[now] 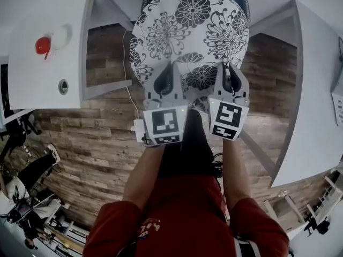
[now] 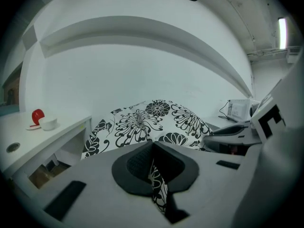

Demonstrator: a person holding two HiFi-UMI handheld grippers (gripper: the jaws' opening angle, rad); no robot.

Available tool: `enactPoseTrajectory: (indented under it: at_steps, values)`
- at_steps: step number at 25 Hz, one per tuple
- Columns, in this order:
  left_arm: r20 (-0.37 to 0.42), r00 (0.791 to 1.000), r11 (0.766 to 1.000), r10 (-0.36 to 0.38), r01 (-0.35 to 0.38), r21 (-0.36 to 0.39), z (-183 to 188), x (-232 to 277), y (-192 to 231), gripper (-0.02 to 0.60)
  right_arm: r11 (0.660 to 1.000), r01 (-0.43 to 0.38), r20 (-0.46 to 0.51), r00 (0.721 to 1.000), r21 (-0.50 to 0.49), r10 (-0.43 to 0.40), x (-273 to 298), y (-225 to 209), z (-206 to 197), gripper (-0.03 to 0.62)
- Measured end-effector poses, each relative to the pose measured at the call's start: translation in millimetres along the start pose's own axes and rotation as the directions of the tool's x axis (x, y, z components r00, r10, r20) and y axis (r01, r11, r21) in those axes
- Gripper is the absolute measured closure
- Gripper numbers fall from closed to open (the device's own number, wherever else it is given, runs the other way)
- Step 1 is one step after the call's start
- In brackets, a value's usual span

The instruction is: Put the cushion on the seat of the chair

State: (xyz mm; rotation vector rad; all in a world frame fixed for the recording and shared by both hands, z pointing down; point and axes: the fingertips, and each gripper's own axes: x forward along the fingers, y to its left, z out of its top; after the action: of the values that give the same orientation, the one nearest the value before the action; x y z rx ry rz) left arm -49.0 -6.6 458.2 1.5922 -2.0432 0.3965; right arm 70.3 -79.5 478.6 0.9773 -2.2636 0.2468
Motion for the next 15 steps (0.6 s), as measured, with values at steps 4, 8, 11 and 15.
enactPoseTrajectory:
  at_steps: [4,8,11,15]
  values:
    - [-0.008,1.000,1.000,0.014,-0.013,0.007,7.7,-6.0,0.7,0.554,1.000,-0.015,-0.006,1.000,0.004,0.015,-4.5,1.6,5.3,0.546]
    - [-0.024,1.000,1.000,0.018,-0.018,-0.005,10.5,-8.8,-0.4,0.554,1.000,-0.030,-0.030,0.999,-0.005,0.030,-7.3,1.0,6.3,0.546]
    - [-0.002,1.000,0.999,0.028,-0.028,0.027,6.2,-11.1,0.3,0.554,0.999,-0.034,0.003,0.999,0.011,0.034,-7.4,5.1,-0.2,0.546]
    - [0.089,0.996,0.999,-0.006,0.001,0.053,-0.7,-2.8,5.0,0.554,0.999,0.030,0.090,0.995,0.013,-0.031,-1.6,8.0,-5.1,0.546]
